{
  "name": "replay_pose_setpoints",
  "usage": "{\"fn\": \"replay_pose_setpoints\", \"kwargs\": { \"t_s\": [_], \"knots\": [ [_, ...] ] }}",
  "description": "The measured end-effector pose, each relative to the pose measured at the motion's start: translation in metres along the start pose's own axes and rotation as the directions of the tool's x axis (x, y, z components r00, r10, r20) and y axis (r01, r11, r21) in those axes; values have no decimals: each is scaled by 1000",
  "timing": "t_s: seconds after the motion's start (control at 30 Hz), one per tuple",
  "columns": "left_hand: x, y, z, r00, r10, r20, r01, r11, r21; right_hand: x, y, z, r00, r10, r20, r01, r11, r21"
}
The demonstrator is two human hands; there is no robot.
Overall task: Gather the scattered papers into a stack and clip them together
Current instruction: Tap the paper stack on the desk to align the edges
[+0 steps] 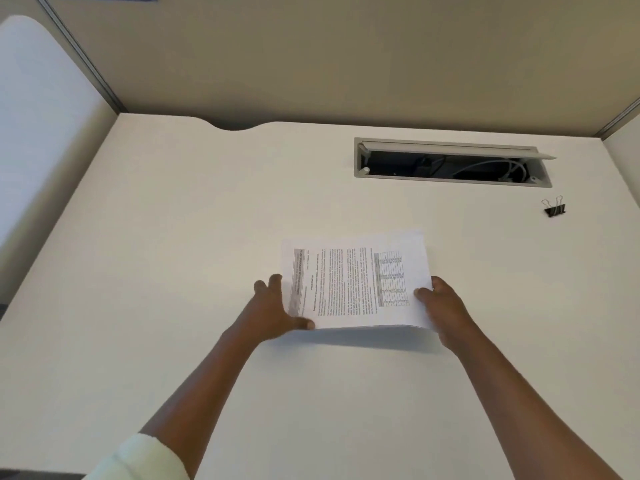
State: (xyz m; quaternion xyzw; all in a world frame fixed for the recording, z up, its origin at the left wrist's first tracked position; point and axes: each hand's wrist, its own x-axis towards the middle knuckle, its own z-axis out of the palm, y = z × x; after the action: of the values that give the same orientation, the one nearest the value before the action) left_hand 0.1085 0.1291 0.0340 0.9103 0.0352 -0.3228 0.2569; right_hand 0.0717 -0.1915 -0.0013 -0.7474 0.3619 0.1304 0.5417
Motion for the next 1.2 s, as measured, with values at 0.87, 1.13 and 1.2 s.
{"fn": "replay_pose_setpoints", "kwargs": {
  "t_s": [0.87, 1.13, 1.2],
  "knots": [
    [-11, -15, 2, 976, -218, -29, 173, 842, -510, -16, 24, 0, 997, 62, 37, -67, 988, 139],
    [-20, -12, -19, 987, -86, -137, -42, 681, -731, -41, 42, -4, 987, 132, 96, -160, 900, 406],
    [-30, 1, -27, 969, 32, -243, -221, 543, -810, -50, 41, -4, 977, 172, 128, -214, 829, 517]
  ]
}}
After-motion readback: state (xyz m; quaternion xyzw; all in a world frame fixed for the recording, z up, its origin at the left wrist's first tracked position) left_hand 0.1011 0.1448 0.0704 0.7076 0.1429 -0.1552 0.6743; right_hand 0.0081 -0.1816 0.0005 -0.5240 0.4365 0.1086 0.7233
